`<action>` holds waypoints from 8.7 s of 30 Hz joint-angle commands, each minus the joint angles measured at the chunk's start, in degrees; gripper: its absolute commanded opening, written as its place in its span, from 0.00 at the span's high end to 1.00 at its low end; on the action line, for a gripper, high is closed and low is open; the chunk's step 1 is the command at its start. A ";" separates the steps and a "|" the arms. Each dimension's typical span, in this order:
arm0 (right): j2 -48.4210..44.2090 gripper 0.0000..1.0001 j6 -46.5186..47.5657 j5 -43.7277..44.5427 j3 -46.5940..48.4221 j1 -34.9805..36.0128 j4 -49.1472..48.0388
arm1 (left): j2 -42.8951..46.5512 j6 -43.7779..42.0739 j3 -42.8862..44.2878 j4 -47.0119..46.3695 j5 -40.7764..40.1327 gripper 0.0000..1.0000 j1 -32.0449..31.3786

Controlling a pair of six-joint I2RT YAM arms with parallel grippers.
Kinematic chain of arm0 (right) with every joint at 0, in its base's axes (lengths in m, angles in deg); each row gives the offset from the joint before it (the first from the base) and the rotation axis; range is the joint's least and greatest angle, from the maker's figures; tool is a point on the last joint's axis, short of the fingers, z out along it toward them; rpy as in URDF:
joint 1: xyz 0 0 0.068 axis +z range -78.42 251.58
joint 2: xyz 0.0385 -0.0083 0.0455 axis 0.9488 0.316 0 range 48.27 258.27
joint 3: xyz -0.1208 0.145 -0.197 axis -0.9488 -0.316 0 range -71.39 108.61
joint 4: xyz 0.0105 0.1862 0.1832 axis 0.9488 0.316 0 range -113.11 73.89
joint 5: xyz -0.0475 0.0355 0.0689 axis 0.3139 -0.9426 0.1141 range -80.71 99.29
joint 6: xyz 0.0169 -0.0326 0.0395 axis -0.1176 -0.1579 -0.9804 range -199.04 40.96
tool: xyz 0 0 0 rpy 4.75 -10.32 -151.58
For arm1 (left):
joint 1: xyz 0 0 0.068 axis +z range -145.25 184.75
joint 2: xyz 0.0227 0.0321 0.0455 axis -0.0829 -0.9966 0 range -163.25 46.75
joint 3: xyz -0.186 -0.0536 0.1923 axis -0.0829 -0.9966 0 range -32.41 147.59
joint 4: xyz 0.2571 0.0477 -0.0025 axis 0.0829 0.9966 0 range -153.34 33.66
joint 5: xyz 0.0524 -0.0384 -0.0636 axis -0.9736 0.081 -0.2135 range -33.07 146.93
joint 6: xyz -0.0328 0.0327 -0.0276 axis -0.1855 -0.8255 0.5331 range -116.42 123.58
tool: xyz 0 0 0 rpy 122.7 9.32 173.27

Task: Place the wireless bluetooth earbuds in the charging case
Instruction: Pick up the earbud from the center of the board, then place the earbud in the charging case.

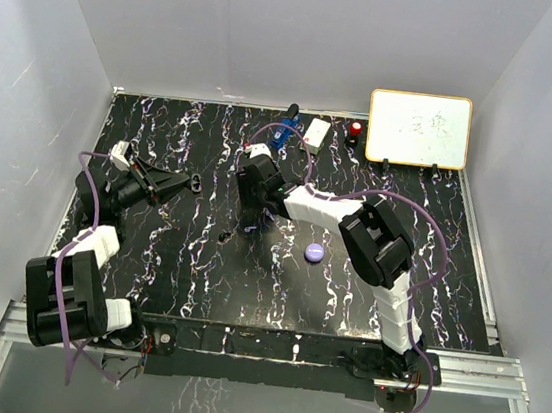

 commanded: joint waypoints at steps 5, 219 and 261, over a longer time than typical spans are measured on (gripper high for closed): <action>0.82 0.55 -1.40 0.15 3.22 -0.95 -0.39 | 0.34 -0.17 1.38 -0.86 0.51 1.00 0.40; -32.03 1.00 13.98 -33.06 -43.87 -3.14 -82.00 | -13.21 14.76 5.88 -22.60 -6.30 1.00 -22.92; -27.55 1.00 15.07 -30.74 -42.11 -3.33 -84.77 | -10.41 14.23 4.73 -21.01 -6.42 1.00 -24.55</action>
